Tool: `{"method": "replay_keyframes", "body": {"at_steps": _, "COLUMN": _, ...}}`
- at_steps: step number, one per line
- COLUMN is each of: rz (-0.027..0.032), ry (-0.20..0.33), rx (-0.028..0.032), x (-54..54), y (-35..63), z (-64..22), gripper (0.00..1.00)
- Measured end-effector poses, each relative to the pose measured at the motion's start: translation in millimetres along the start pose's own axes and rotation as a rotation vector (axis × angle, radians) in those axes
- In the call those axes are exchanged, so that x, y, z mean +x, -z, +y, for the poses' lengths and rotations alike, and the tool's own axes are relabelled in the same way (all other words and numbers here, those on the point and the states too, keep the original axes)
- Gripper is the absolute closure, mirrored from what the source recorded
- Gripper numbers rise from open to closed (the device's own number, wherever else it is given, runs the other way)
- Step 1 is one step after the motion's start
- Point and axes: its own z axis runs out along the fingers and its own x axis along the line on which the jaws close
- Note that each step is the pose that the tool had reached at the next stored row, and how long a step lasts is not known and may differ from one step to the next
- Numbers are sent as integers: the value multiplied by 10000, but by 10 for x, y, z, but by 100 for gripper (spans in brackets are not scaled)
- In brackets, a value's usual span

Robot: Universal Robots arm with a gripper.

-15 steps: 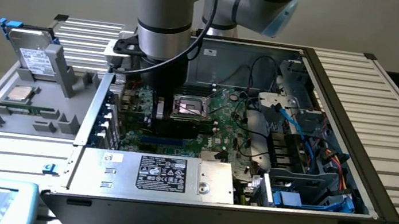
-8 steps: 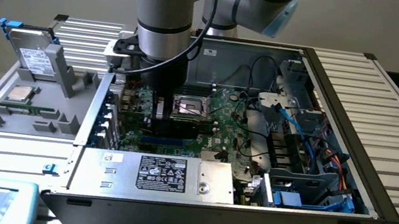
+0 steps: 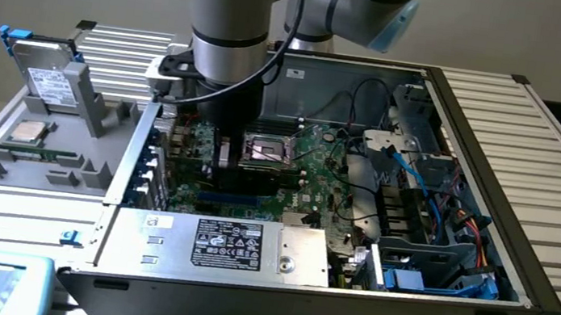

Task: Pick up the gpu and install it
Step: 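Insert the gpu into the slot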

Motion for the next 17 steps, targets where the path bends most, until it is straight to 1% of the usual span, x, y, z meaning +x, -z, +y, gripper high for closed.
{"method": "replay_keyframes", "body": {"at_steps": 3, "rz": -1, "ry": -36, "rx": 59, "x": 1, "y": -1, "z": 5, "gripper": 71}}
{"method": "replay_keyframes", "body": {"at_steps": 6, "rz": -2, "ry": -48, "rx": 67, "x": 3, "y": -2, "z": 14, "gripper": 71}}
{"method": "replay_keyframes", "body": {"at_steps": 7, "rz": -13, "ry": -48, "rx": 67, "x": 5, "y": -2, "z": 18, "gripper": 71}}
{"method": "replay_keyframes", "body": {"at_steps": 9, "rz": -80, "ry": -49, "rx": 65, "x": 12, "y": -3, "z": 23, "gripper": 71}}
{"method": "replay_keyframes", "body": {"at_steps": 12, "rz": -228, "ry": -51, "rx": 65, "x": 29, "y": -5, "z": 25, "gripper": 71}}
{"method": "replay_keyframes", "body": {"at_steps": 13, "rz": -265, "ry": -52, "rx": 64, "x": 35, "y": -6, "z": 25, "gripper": 71}}
{"method": "replay_keyframes", "body": {"at_steps": 17, "rz": -270, "ry": -53, "rx": 64, "x": 38, "y": -7, "z": 26, "gripper": 71}}
